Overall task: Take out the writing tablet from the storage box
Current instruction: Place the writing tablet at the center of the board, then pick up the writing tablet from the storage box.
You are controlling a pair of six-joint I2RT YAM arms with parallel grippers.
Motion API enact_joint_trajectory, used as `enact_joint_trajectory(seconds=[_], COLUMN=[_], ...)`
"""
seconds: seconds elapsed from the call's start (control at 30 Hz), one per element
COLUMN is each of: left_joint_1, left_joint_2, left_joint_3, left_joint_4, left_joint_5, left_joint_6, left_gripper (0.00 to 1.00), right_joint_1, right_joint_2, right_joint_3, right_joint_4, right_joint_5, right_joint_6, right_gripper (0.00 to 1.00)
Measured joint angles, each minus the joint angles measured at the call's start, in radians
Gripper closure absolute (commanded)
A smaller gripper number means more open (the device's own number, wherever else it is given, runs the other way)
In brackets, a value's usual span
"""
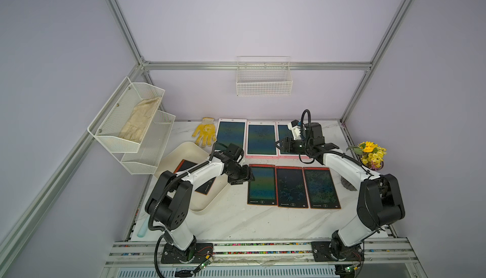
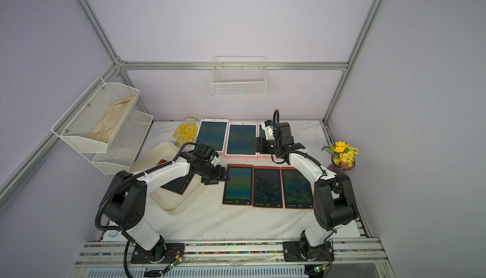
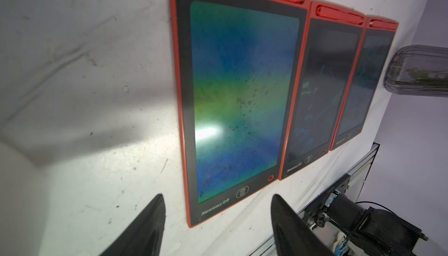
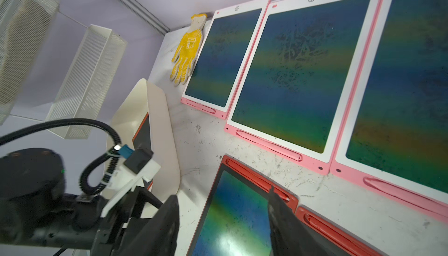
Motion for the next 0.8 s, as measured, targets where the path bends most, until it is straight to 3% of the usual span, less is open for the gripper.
enact_joint_trajectory(seconds=[0.17, 0.37, 0.6, 0.8], left_joint_1=[0.000, 0.045, 0.241, 0.394], left_joint_2=[-0.195, -0.355, -0.529, -0.700], left_joint_3=[-0.002, -0.045, -0.193, -0.201], left_joint_4=[-0.047, -0.185, -0.335, -0.423], left_joint_5=[-0.054, -0.214, -0.330, -0.384], left_joint_6=[-0.011, -0.080, -0.134, -0.136], left_gripper=[0.30, 0.29, 0.26, 0.20], right_joint_1=[0.134, 0.285, 0.417, 0.486], right_joint_2=[0.130, 0.298, 0.495, 0.624], right_joint_3=[0.142, 0.354, 0.579, 0.745], right_joint_4=[-0.024, -0.090, -0.180, -0.233], right_joint_5=[0.035, 0.094, 0.185, 0.236], right_joint_6=[-0.027, -0.081, -0.141, -0.161], right_gripper=[0.45, 0.47, 0.48, 0.49])
